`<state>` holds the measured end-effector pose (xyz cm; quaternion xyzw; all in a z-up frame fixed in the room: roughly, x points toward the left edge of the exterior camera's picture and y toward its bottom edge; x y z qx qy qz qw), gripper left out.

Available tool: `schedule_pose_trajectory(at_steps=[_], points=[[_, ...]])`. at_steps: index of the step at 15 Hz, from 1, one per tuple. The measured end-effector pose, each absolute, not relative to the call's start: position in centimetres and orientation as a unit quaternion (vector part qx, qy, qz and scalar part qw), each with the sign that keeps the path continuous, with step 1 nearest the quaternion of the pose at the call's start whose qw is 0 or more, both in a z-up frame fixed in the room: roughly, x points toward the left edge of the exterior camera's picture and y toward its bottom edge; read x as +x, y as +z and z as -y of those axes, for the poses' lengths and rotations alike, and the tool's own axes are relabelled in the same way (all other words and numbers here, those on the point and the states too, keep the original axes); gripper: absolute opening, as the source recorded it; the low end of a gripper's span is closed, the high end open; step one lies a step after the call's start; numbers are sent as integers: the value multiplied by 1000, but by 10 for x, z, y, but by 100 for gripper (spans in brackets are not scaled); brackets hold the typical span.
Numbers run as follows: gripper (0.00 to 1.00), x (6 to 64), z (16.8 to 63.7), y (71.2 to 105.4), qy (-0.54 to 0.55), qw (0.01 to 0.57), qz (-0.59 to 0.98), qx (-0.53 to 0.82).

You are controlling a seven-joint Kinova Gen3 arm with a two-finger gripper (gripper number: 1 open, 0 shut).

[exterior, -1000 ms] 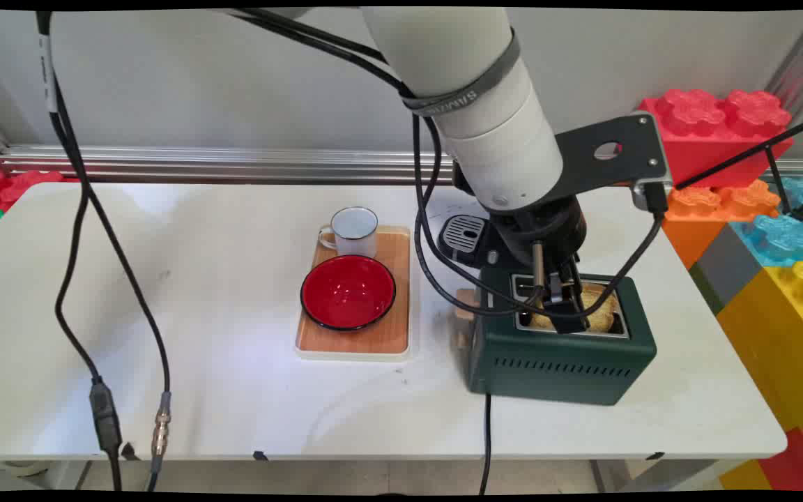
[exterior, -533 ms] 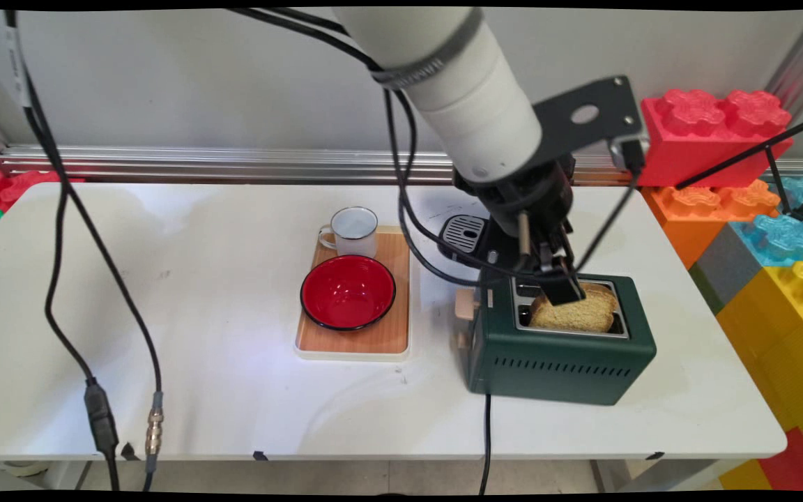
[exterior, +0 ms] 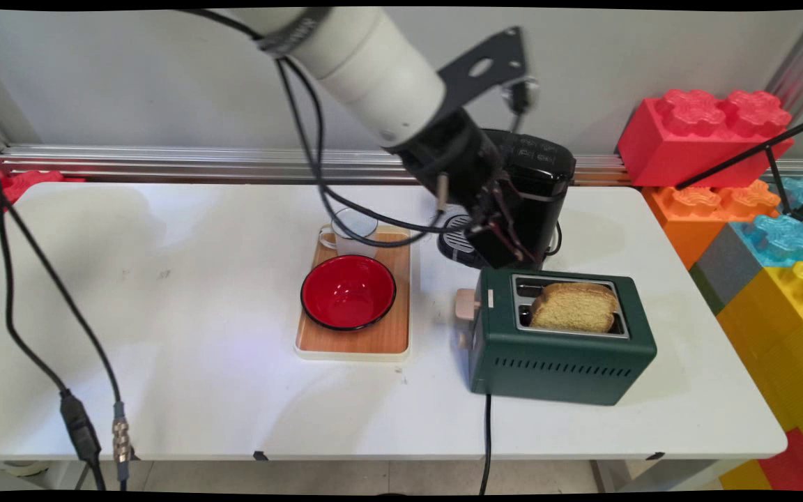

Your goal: Press the toaster switch

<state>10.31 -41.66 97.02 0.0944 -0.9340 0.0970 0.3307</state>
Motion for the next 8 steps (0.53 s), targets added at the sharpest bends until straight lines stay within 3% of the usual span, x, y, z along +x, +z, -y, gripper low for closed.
schedule_pose_trajectory(at_steps=[8], points=[[100,159,417,931,71,402,909,82]])
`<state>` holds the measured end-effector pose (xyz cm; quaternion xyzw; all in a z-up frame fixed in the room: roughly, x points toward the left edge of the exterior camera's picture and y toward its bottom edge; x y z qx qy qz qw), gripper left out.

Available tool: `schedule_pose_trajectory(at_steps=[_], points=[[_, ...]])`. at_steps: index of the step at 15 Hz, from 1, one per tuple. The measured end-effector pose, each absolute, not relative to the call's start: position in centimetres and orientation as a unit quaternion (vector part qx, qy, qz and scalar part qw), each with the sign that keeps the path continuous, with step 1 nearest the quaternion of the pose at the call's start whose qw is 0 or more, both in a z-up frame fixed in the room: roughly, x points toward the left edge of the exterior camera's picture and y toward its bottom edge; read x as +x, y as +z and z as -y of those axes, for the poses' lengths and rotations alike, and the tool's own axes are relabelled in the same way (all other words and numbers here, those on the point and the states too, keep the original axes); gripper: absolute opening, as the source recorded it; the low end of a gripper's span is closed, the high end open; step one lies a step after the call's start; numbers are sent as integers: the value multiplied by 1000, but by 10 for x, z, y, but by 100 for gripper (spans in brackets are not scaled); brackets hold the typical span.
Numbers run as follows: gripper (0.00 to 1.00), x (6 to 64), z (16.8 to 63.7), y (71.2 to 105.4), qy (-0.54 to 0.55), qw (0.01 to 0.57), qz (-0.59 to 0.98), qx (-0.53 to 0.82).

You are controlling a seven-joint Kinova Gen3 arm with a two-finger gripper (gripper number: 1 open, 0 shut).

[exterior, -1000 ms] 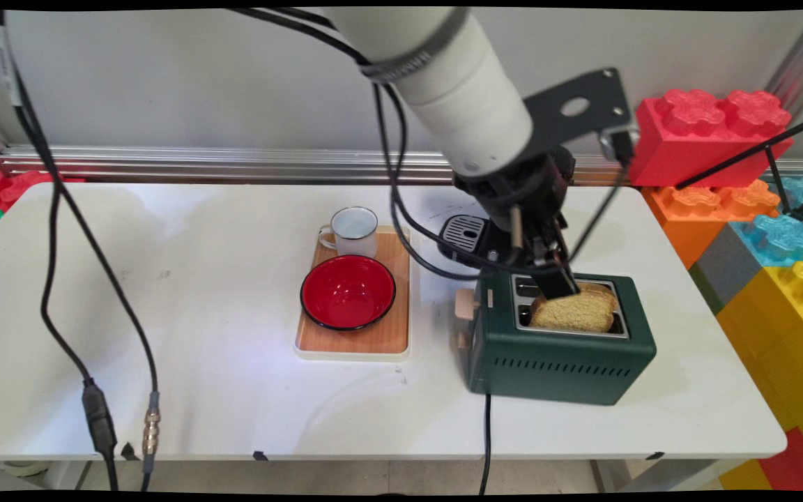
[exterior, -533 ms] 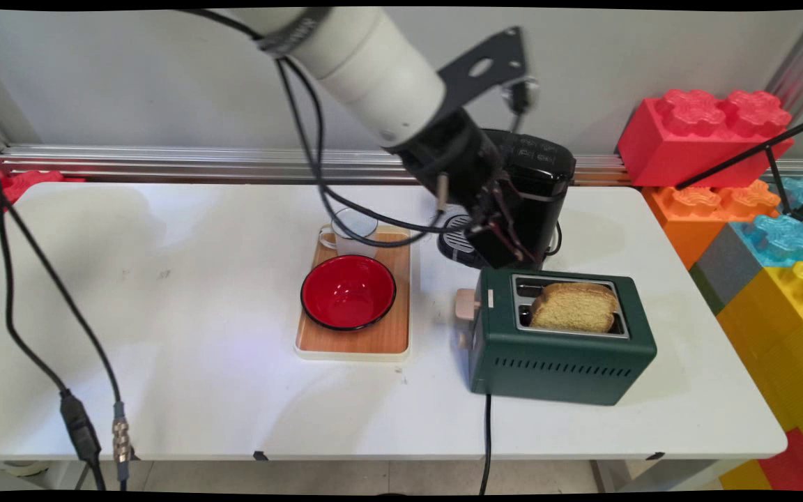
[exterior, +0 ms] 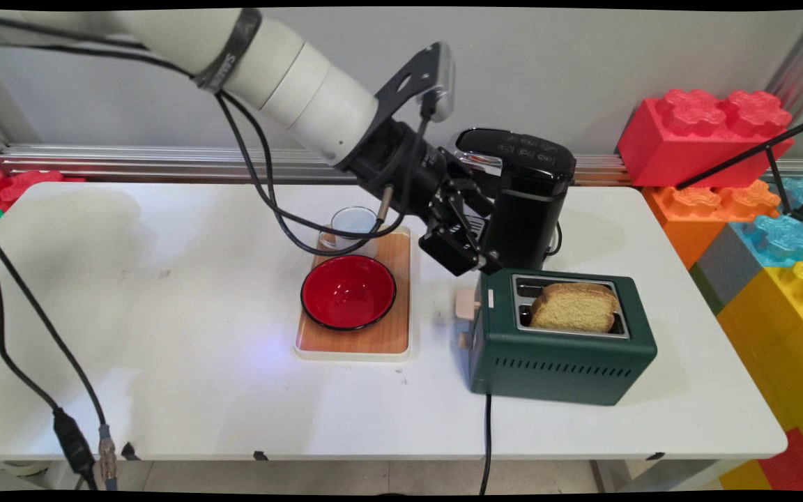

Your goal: Press the toaster switch

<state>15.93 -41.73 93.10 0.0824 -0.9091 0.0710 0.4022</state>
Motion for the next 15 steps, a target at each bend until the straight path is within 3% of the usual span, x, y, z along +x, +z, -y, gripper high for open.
schedule_pose_trajectory(at_steps=[7,8,15], points=[[100,173,420,898,66,437,894,74],[0,175,420,895,66,440,892,74],[0,186,419,874,61,457,884,73]])
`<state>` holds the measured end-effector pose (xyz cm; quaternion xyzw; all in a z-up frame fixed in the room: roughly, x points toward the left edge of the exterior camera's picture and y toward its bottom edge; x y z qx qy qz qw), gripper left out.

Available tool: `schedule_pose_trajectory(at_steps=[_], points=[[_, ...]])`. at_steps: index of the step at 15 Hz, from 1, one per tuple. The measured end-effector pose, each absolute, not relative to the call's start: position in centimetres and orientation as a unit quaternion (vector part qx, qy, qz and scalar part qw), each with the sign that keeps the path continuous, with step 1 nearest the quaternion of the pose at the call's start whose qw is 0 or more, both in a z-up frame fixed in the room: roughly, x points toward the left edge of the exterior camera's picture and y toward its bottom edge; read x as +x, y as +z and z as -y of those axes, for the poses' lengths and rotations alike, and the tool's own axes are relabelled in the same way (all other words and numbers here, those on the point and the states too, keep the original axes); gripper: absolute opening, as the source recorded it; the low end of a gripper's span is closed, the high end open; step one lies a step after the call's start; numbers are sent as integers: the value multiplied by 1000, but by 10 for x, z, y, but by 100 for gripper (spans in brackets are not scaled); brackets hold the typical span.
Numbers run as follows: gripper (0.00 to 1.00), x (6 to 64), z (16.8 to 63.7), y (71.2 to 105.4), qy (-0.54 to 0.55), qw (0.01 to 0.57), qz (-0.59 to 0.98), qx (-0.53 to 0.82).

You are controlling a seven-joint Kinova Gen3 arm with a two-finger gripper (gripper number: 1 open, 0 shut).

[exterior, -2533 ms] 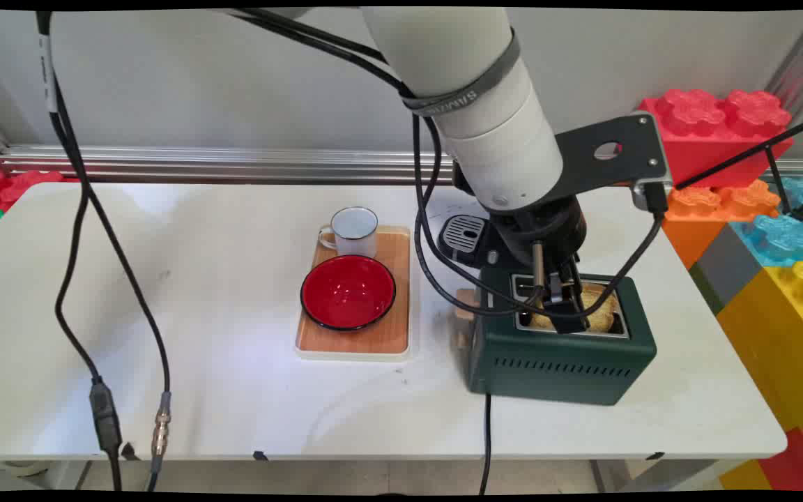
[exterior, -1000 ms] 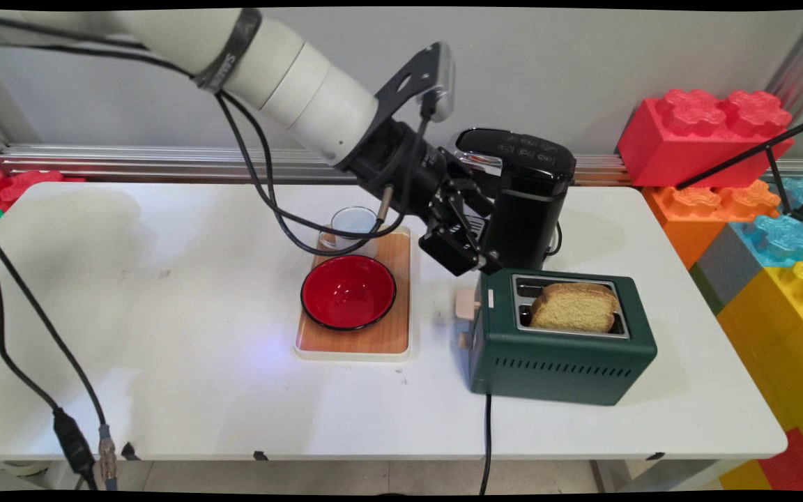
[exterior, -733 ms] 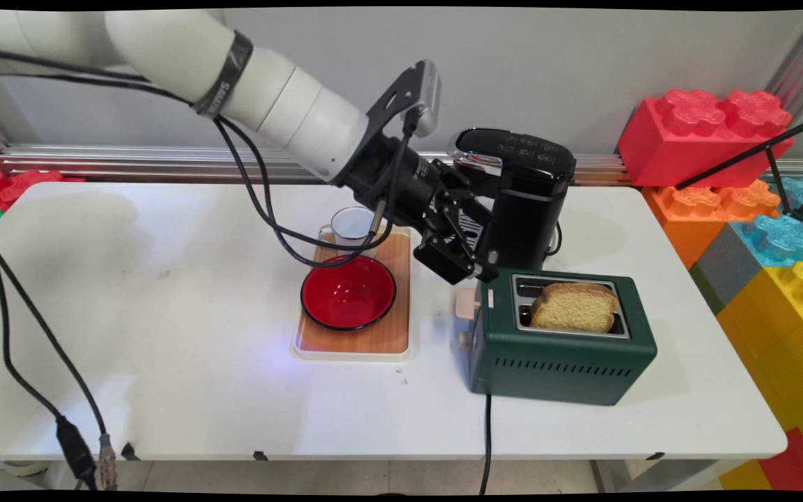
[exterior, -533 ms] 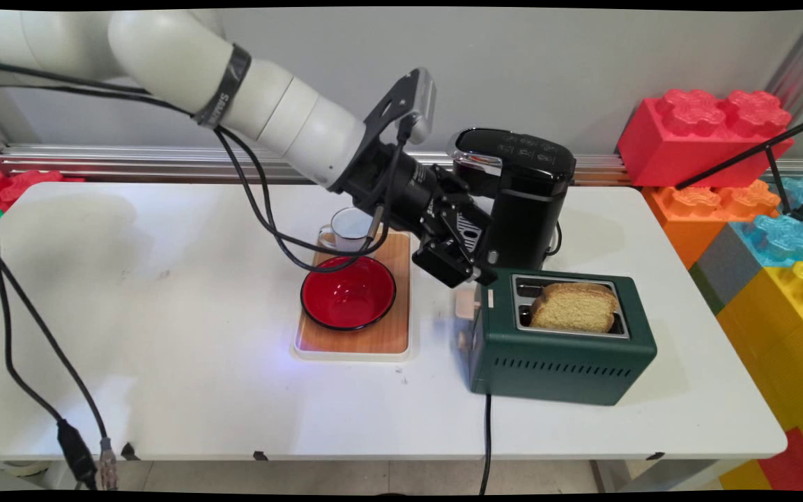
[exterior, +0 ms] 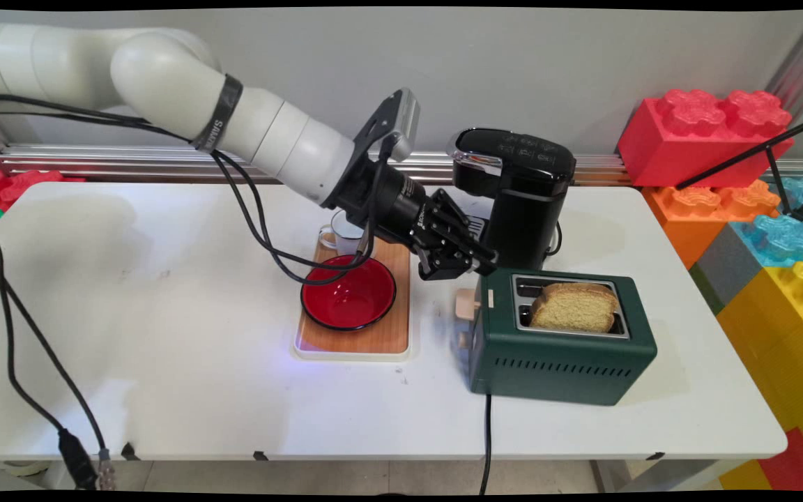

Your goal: Press the toaster switch

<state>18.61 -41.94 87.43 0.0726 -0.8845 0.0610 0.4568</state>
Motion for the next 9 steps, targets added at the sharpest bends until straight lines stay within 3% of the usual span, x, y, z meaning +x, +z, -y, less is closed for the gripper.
schedule_pose_trajectory(at_steps=[9], points=[[0,196,420,852,53,474,875,80]])
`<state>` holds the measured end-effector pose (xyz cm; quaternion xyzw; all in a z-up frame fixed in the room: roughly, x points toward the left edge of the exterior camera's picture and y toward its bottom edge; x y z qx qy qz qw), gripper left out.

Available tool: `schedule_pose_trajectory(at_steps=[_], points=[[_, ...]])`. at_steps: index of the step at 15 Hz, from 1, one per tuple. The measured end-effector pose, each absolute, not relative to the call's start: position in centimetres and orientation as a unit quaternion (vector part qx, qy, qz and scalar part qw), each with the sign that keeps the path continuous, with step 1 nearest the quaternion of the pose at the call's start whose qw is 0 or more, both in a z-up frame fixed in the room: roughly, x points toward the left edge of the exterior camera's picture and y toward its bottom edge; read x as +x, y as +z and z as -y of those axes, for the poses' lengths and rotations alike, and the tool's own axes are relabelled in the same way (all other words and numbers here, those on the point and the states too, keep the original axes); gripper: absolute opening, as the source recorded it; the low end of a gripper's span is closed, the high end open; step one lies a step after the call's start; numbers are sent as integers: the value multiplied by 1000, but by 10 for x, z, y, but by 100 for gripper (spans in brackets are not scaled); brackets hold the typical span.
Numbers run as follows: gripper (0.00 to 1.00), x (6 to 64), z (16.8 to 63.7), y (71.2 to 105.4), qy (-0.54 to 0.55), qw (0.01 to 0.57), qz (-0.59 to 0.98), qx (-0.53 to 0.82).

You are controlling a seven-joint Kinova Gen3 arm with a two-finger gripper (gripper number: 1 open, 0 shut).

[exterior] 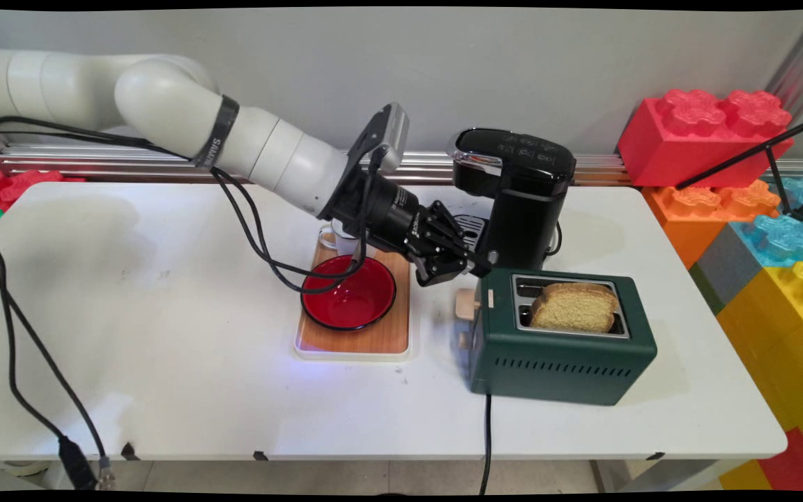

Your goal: Press the toaster switch

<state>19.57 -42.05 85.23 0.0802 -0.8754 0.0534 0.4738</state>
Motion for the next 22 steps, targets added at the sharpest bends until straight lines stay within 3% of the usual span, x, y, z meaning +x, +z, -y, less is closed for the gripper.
schedule_pose_trajectory(at_steps=[22], points=[[0,209,418,797,44,481,871,93]])
